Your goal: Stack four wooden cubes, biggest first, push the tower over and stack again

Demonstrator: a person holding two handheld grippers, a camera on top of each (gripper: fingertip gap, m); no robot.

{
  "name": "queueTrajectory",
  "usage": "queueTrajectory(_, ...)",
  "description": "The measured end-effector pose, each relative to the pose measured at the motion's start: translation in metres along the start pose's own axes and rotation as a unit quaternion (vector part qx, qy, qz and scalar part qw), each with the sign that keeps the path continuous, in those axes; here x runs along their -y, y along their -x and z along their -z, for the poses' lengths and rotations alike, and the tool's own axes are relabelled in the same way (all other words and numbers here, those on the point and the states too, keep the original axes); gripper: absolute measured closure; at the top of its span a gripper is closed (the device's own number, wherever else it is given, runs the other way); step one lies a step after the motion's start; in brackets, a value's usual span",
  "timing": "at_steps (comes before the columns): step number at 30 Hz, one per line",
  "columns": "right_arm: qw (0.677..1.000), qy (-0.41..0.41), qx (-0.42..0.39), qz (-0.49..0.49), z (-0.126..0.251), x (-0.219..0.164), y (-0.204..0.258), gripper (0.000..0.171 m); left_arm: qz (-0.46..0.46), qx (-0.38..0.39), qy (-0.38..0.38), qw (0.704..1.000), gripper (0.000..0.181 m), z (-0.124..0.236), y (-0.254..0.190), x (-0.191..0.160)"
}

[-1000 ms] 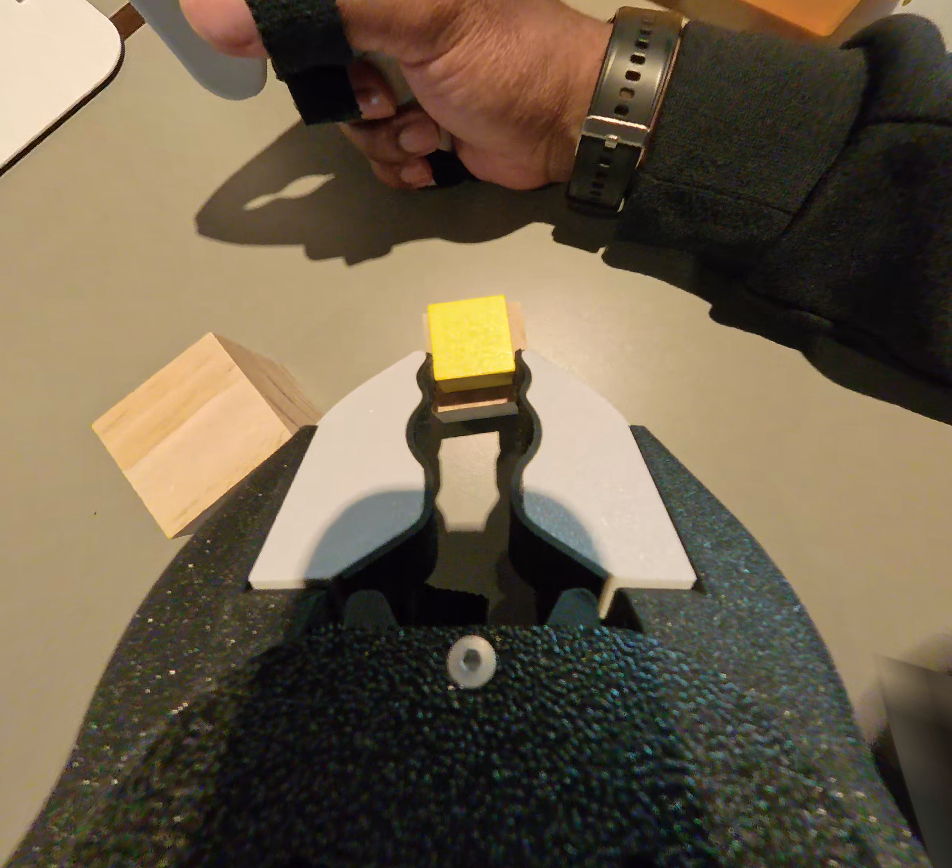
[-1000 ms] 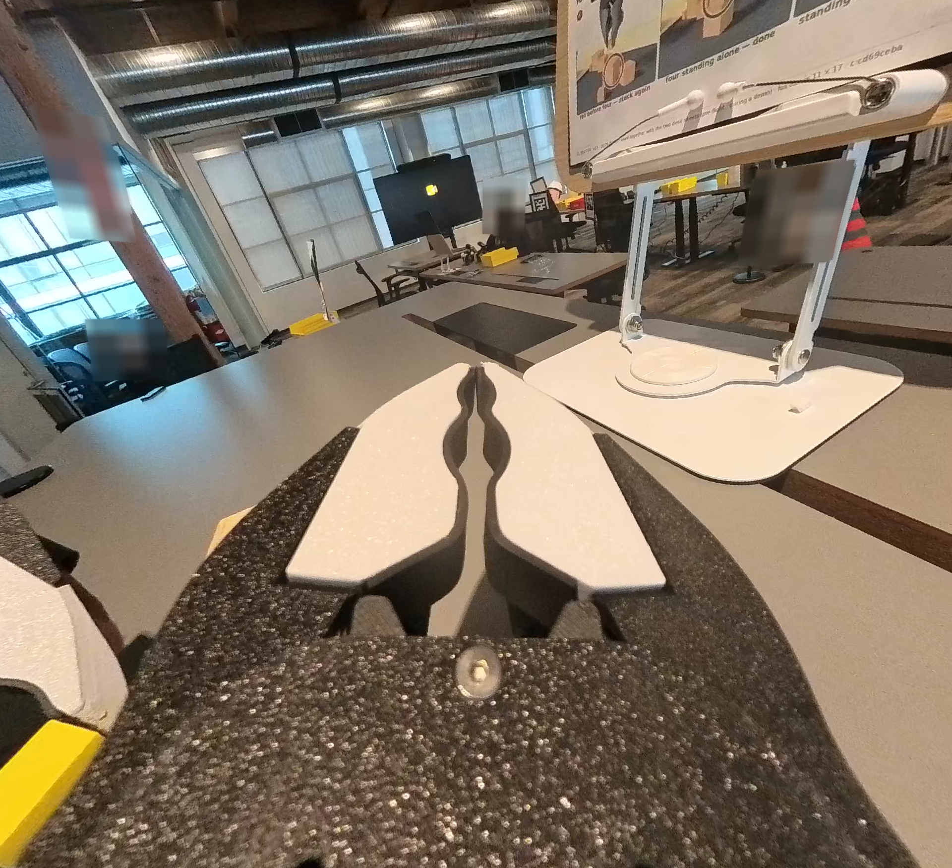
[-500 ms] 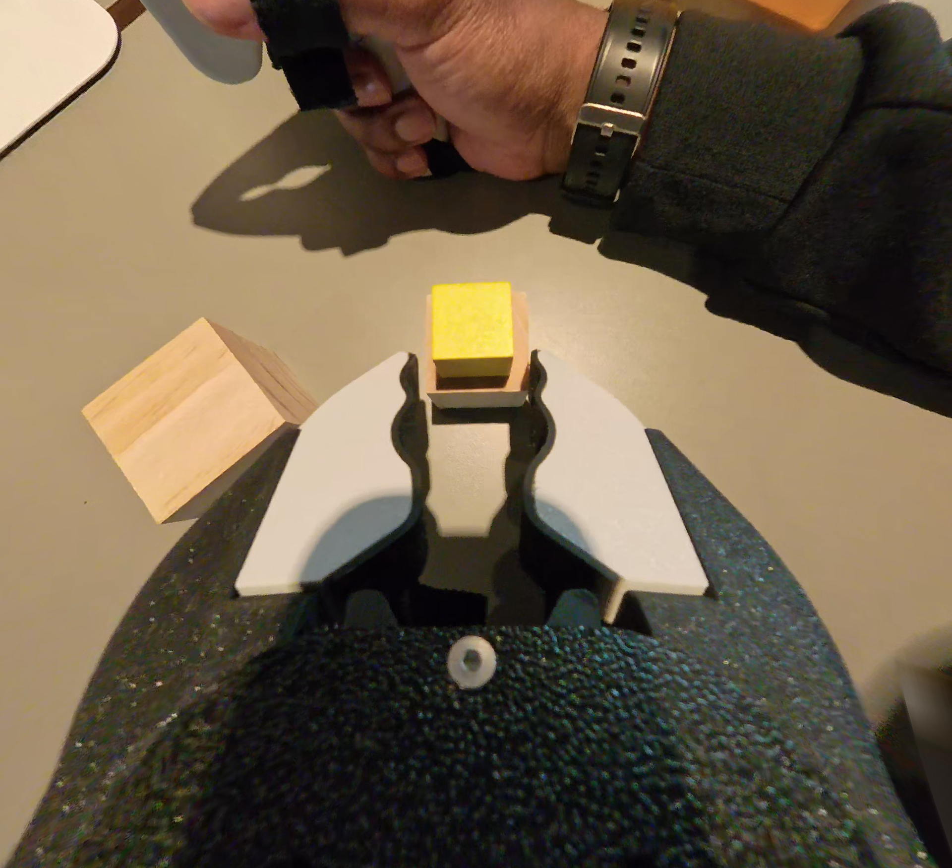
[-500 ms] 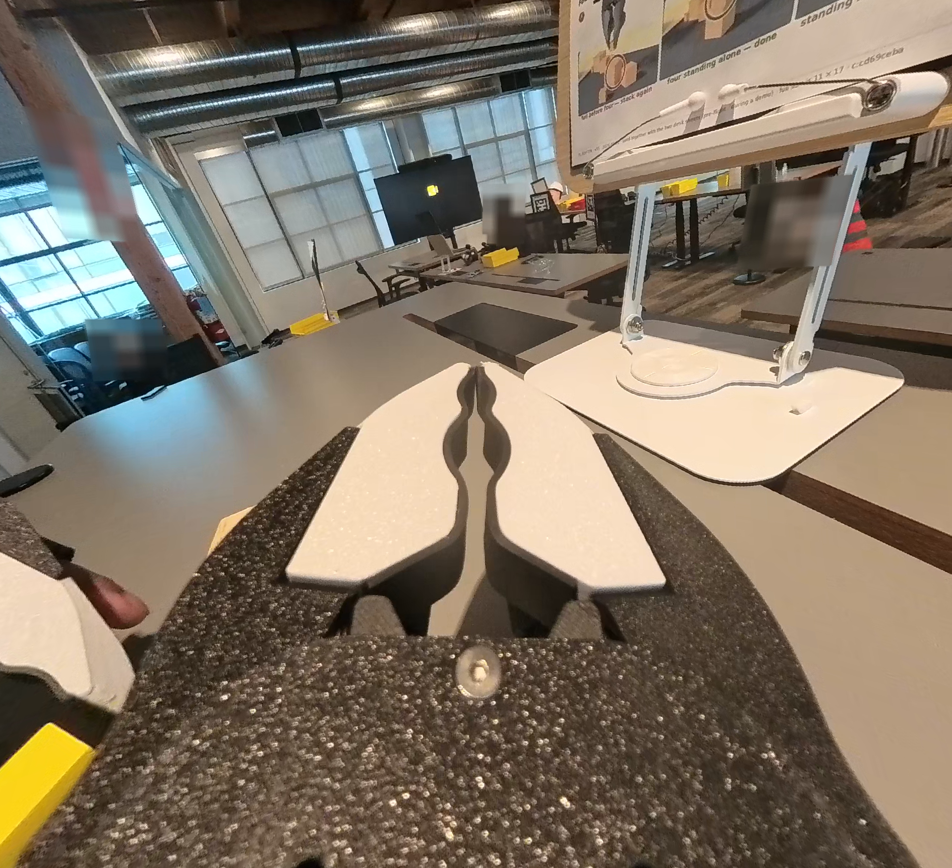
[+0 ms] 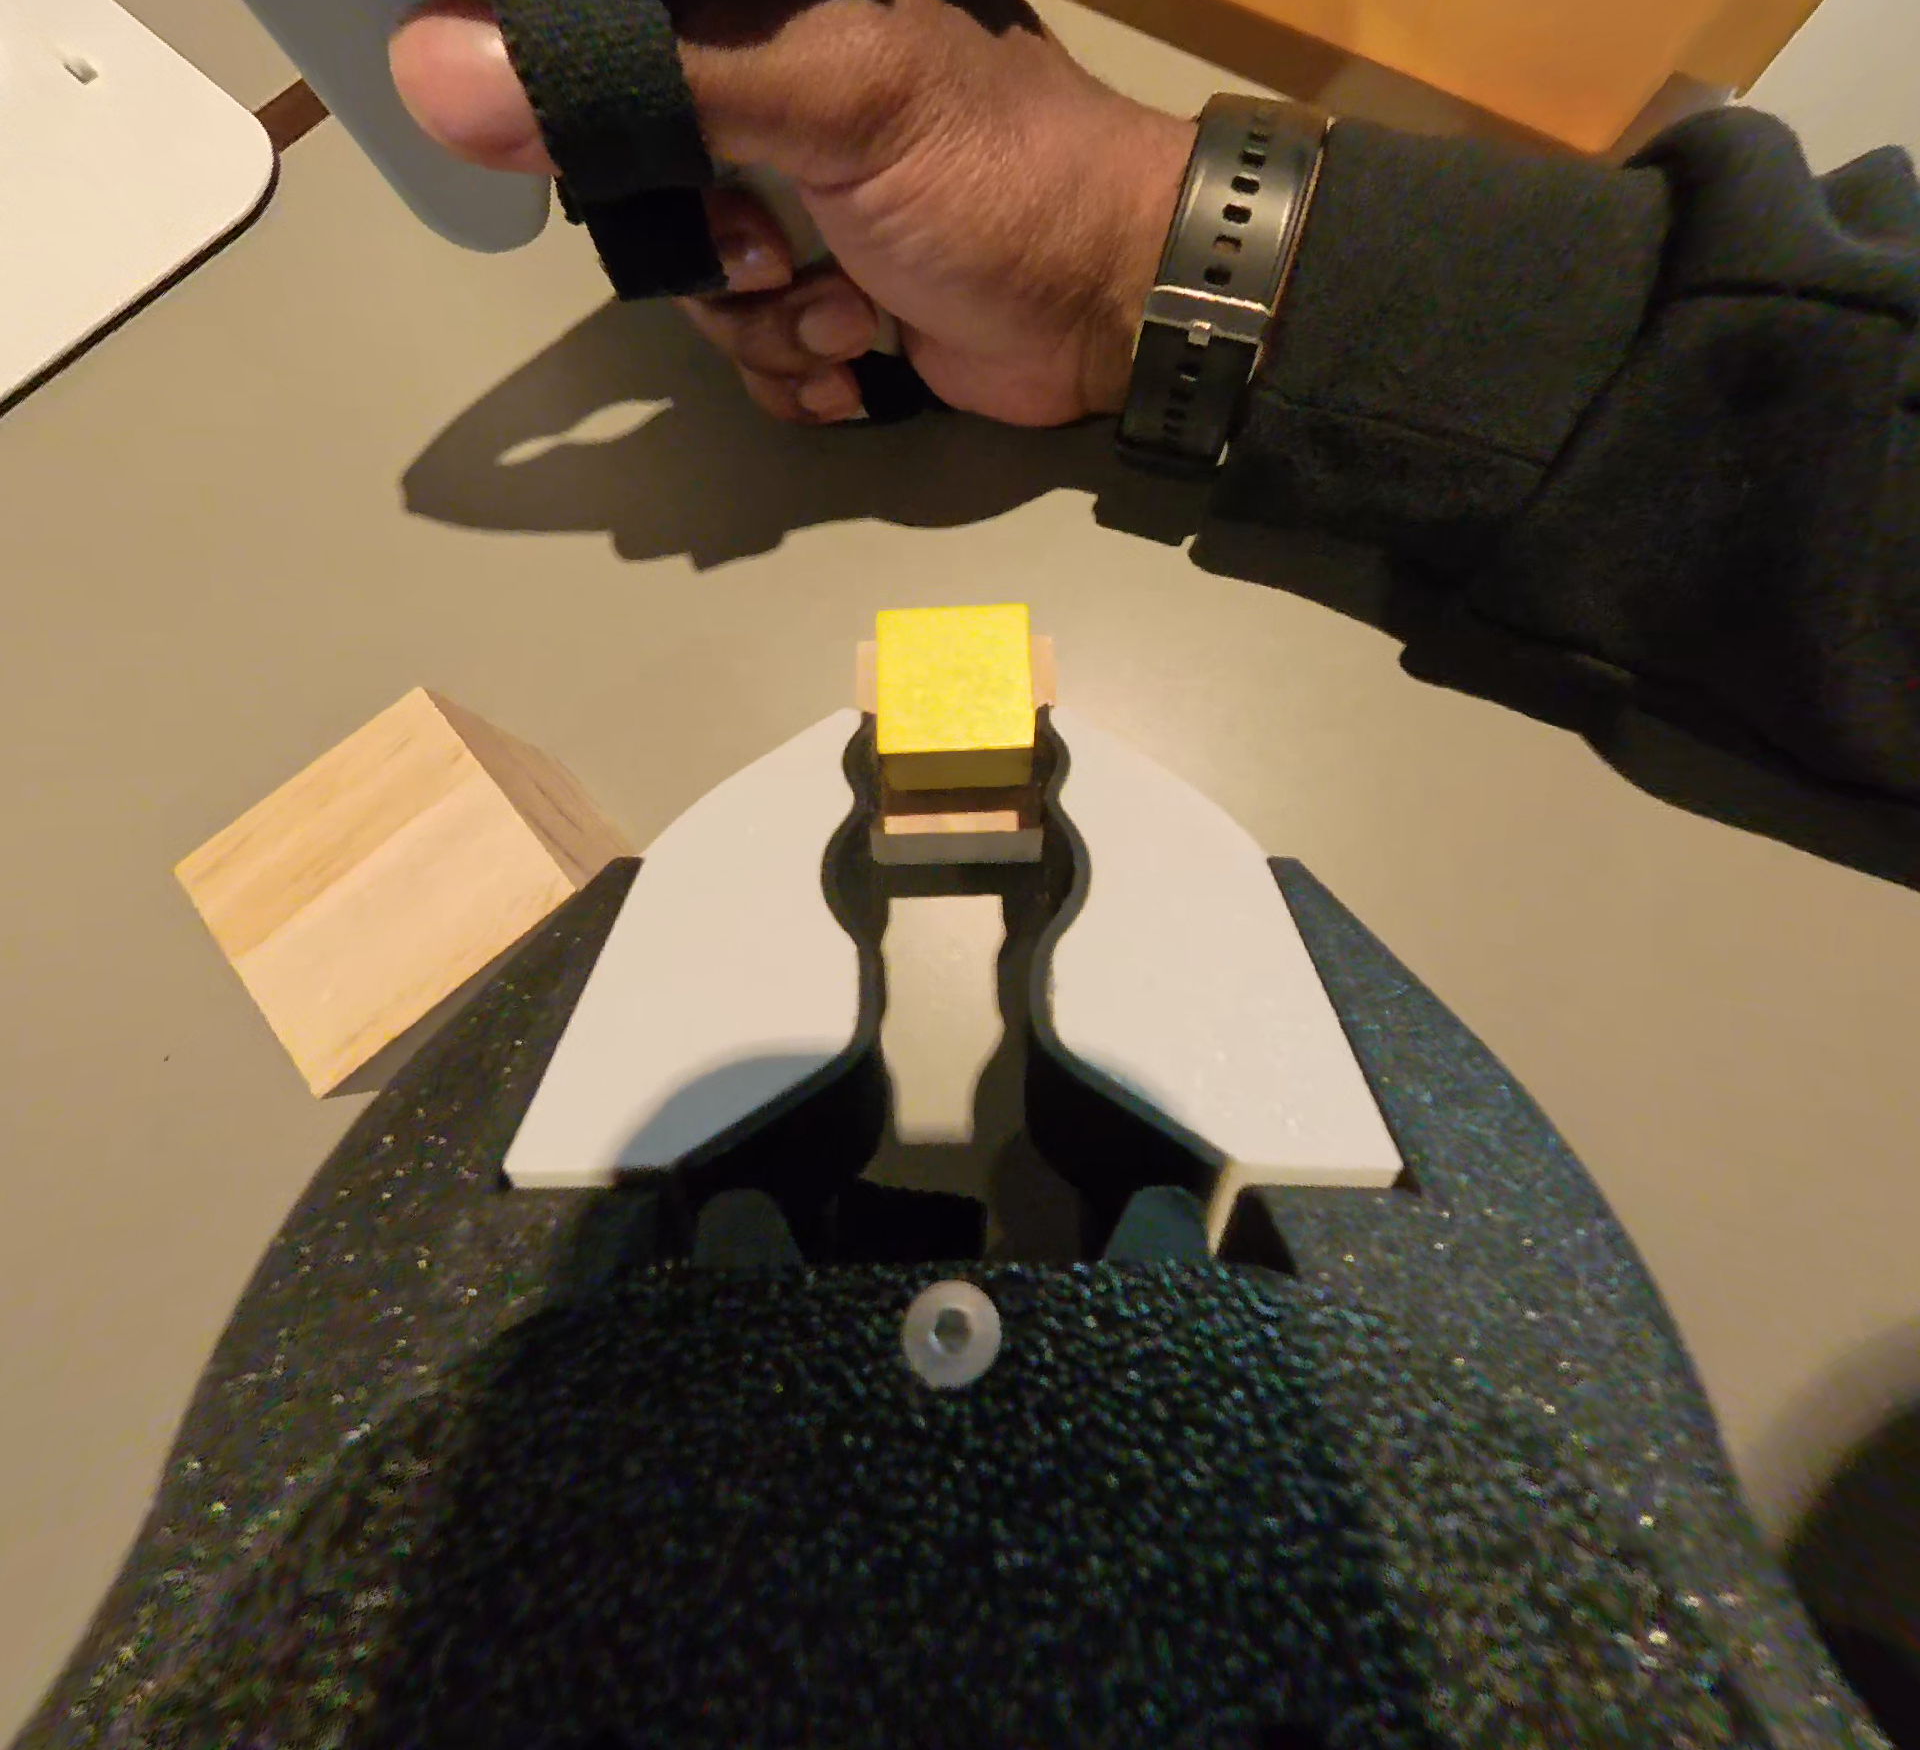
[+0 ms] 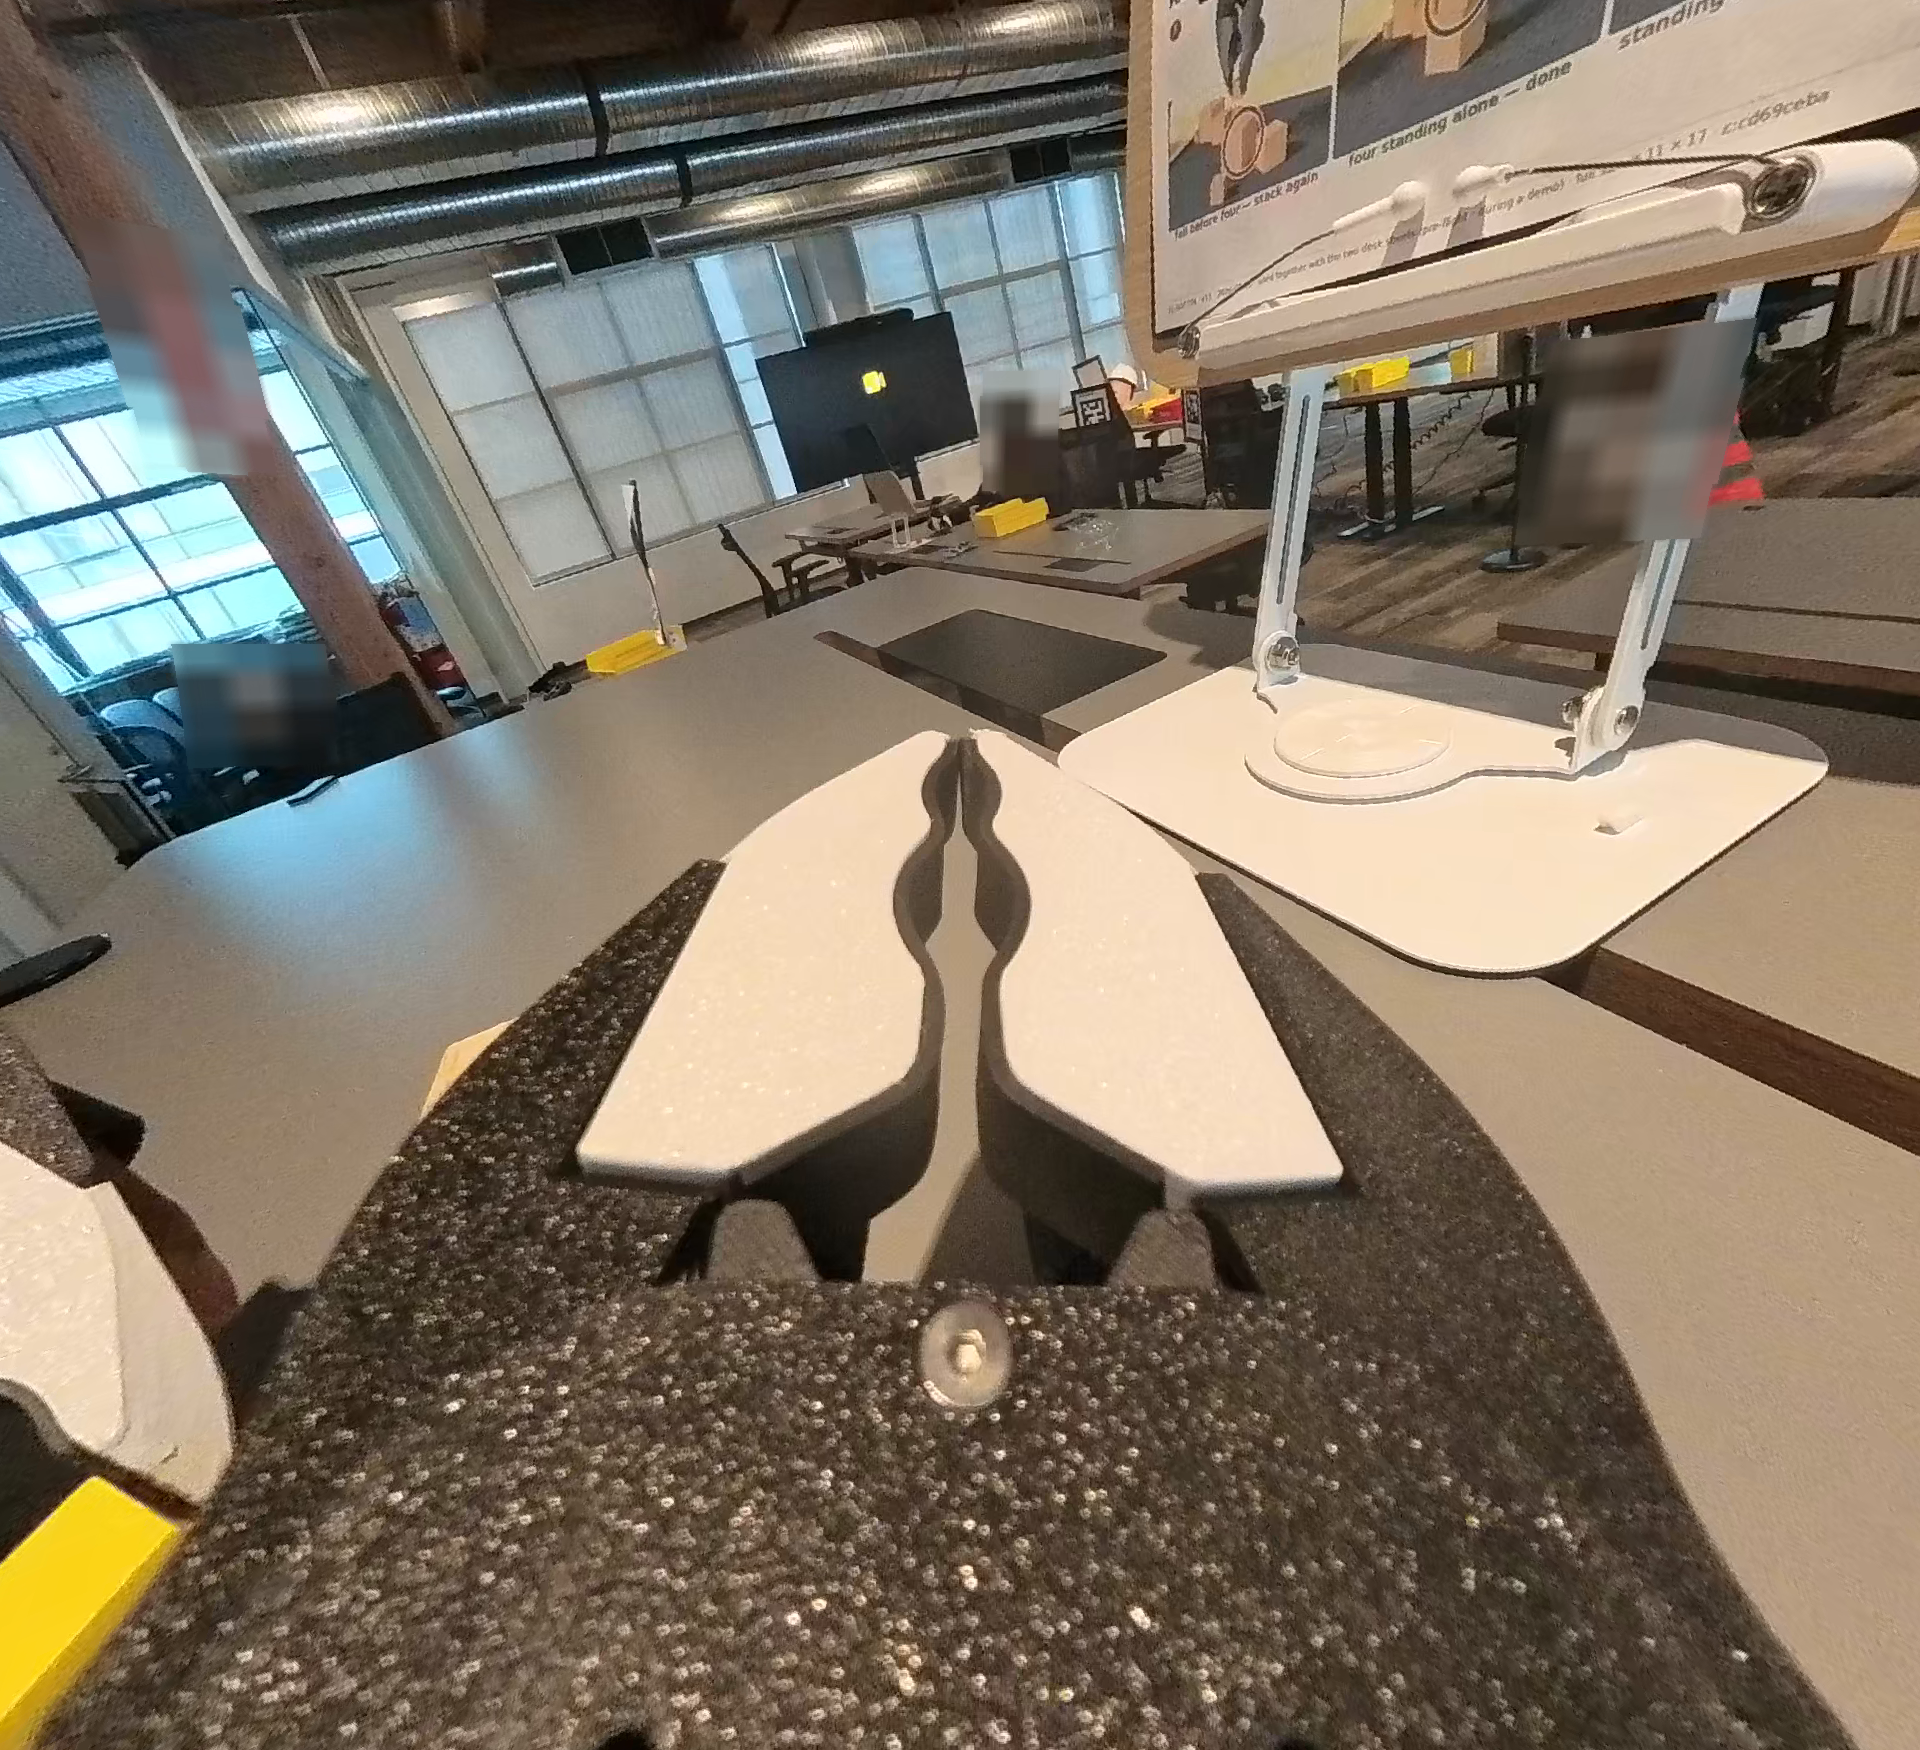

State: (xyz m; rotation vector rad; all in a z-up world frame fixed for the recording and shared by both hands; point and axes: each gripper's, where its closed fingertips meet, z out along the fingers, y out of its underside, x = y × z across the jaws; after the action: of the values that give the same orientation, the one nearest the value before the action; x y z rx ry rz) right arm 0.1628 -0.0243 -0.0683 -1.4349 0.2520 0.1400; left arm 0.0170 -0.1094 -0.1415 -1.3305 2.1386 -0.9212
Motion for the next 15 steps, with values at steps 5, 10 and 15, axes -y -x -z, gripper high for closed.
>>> queueTrajectory(5,1.000,0.002,0.001,-0.002,0.000,0.000,0.000,0.171,-0.003,-0.004,0.008,1.000,0.146,0.000,0.000,-0.002)
queueTrajectory(10,1.000,0.002,0.001,-0.003,-0.001,0.000,0.000,0.171,-0.009,0.001,0.005,1.000,0.135,0.010,0.000,-0.004)
queueTrajectory(15,1.000,0.002,0.002,-0.005,0.000,0.000,-0.001,0.171,-0.032,-0.035,-0.035,0.998,0.136,0.038,-0.015,-0.017)
